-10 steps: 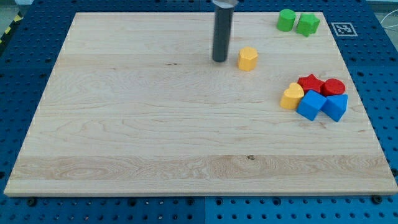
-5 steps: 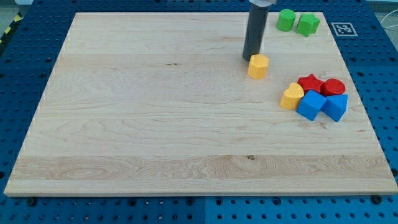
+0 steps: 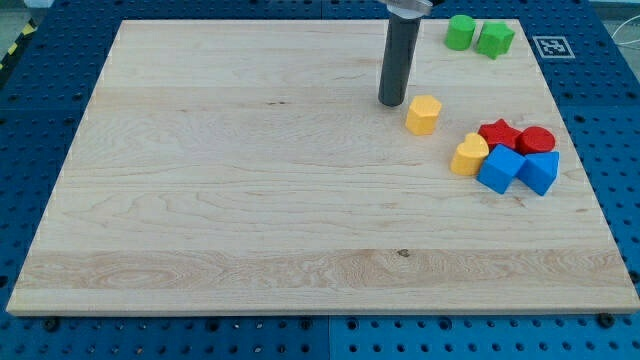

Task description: Push the yellow hexagon to the group of blocks

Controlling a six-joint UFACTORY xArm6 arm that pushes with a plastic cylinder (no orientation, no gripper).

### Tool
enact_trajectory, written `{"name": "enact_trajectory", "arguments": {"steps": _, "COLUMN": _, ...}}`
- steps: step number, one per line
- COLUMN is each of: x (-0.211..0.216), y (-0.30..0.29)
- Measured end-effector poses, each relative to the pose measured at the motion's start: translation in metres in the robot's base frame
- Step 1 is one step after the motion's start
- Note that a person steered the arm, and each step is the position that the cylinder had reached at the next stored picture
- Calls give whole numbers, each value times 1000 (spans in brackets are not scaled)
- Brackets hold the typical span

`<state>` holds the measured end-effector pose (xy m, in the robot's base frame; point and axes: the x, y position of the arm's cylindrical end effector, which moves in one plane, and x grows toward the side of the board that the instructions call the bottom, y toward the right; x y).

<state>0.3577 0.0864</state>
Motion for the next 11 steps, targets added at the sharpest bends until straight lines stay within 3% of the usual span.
{"name": "enact_trajectory", "arguments": {"steps": 3, "x": 31, "y": 54}}
{"name": "enact_trajectory", "arguments": {"steps": 6, "x": 16, "y": -9}}
{"name": "enact_trajectory", "arguments": {"steps": 8, "x": 61, "y": -14}}
{"name": "enact_trajectory", "arguments": {"steps": 11, "x": 69, "y": 20}}
